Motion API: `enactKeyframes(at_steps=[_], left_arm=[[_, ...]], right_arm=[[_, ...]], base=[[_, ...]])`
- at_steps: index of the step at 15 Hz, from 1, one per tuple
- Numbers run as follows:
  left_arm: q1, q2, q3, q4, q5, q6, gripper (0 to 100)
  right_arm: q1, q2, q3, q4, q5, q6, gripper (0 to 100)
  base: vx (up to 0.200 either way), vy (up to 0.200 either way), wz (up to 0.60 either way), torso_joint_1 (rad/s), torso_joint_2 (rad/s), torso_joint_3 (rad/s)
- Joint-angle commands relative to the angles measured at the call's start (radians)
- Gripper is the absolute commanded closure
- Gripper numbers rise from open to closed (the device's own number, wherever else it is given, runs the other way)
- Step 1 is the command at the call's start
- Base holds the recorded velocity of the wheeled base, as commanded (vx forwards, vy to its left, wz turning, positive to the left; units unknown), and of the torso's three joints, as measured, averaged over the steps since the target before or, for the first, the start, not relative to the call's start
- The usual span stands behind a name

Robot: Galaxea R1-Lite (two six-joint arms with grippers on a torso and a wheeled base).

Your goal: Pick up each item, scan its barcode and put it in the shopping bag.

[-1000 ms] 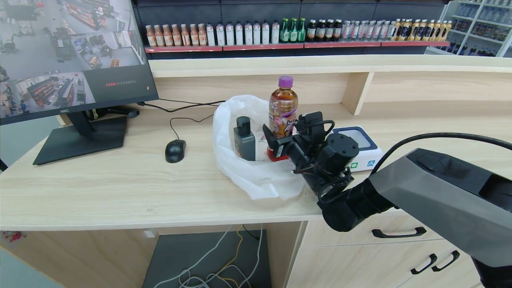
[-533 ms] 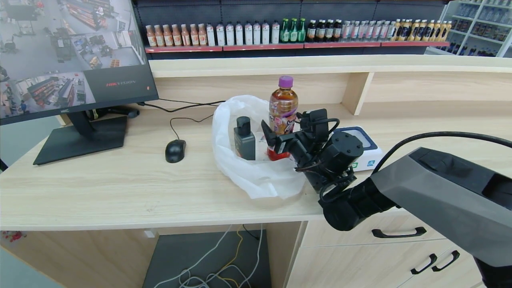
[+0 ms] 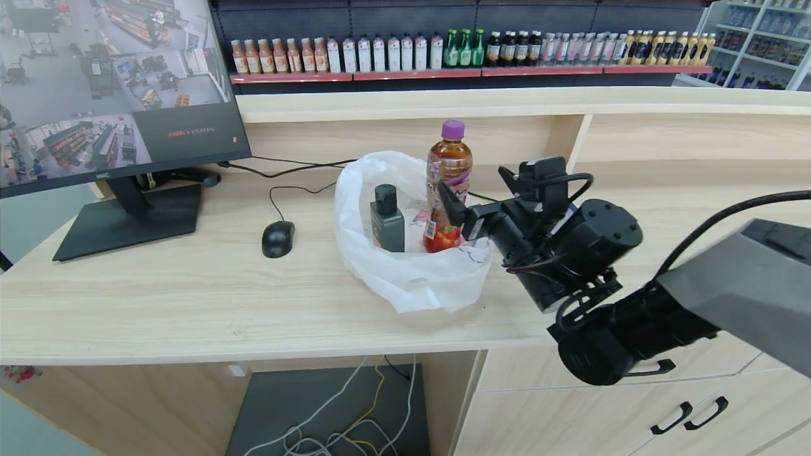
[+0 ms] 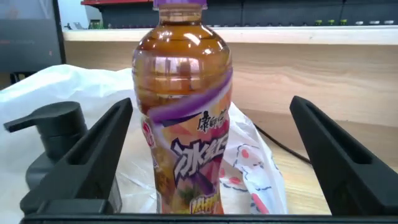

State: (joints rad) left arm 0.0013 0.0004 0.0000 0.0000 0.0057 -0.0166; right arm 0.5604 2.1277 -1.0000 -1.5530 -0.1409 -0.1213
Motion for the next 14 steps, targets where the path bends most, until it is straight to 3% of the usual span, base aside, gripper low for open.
enactKeyframes(at_steps=[1,2,3,5,9,10,13,14], left_arm=[[0.000,0.000,0.000,0.000,0.000,0.000,0],[0.000,0.000,0.000,0.000,0.000,0.000,0],[0.000,0.000,0.000,0.000,0.000,0.000,0],[0.000,0.000,0.000,0.000,0.000,0.000,0],[0.000,0.000,0.000,0.000,0.000,0.000,0],[0.000,0.000,0.000,0.000,0.000,0.000,0],[0.000,0.000,0.000,0.000,0.000,0.000,0],[0.000,0.000,0.000,0.000,0.000,0.001,0]], right_arm=[[0.001,-0.199,0.218,-0.018,-0.005,-0.009,0],[0.001,-0.342,0.397,-0.018,-0.014,-0.008,0],[-0.001,-0.380,0.446,-0.018,-0.014,-0.008,0],[-0.022,-0.611,0.715,-0.018,-0.016,-0.011,0],[-0.057,-0.910,1.000,-0.004,-0.022,-0.028,0],[-0.059,-0.973,1.000,0.080,-0.040,-0.028,0],[-0.057,-1.264,1.000,0.501,-0.042,-0.023,0],[-0.051,-1.502,0.997,0.830,-0.036,-0.028,0]], base=[[0.000,0.000,0.00,0.000,0.00,0.000],[0.000,0.000,0.00,0.000,0.00,0.000],[0.000,0.000,0.00,0.000,0.00,0.000],[0.000,0.000,0.00,0.000,0.00,0.000],[0.000,0.000,0.00,0.000,0.00,0.000],[0.000,0.000,0.00,0.000,0.00,0.000],[0.000,0.000,0.00,0.000,0.00,0.000],[0.000,0.000,0.00,0.000,0.00,0.000]])
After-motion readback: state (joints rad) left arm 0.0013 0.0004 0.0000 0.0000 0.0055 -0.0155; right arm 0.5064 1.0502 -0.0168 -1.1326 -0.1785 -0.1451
